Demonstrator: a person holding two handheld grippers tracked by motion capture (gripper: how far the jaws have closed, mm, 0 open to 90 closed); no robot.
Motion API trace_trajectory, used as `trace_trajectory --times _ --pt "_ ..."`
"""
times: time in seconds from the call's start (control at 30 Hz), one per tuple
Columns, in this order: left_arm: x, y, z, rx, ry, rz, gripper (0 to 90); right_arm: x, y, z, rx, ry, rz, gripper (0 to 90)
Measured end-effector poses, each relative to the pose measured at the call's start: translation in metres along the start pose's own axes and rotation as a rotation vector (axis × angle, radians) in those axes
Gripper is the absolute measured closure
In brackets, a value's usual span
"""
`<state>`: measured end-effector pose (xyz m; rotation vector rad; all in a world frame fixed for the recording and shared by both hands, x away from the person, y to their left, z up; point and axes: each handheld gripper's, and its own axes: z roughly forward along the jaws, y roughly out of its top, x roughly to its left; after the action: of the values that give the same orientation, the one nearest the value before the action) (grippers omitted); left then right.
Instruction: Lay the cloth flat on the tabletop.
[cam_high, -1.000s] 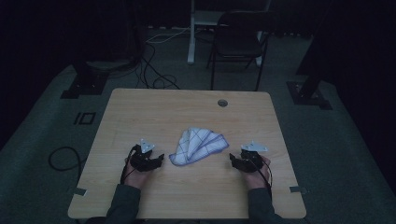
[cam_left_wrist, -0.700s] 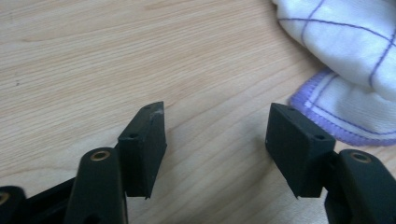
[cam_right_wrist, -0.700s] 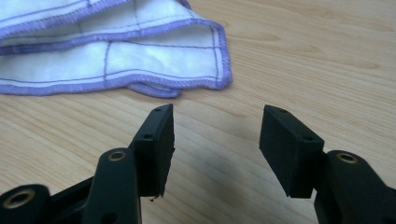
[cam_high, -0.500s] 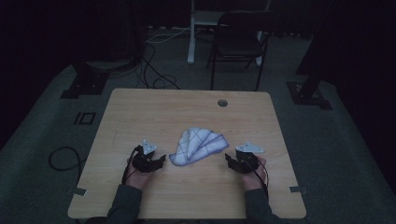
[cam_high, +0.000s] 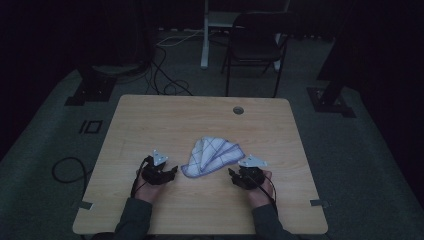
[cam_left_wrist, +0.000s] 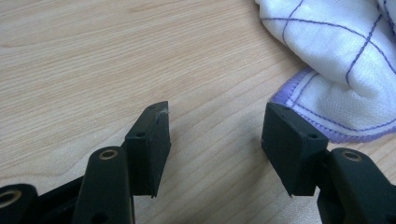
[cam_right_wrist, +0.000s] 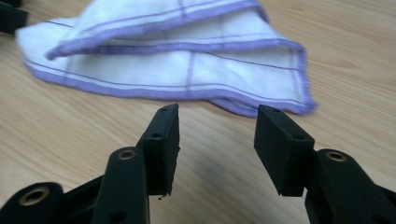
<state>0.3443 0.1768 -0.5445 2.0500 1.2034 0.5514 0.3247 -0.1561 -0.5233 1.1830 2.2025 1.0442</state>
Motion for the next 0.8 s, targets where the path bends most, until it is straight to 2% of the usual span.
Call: trace_trajectory --times 0.37,0.57,0.8 --pt "0.0 0.0 0.0 -0.001 0.0 0.0 42.5 0.024 0.008 0.006 -0.006 0.052 -0.056 54.3" --pt "0.0 0.0 0.0 0.0 0.0 -0.001 42.5 0.038 0.016 0.01 -0.012 0.084 -0.093 59.0" --pt "0.0 0.0 0.0 0.001 0.0 0.001 42.5 0.05 0.02 0.015 -0.008 0.112 -0.112 61.4"
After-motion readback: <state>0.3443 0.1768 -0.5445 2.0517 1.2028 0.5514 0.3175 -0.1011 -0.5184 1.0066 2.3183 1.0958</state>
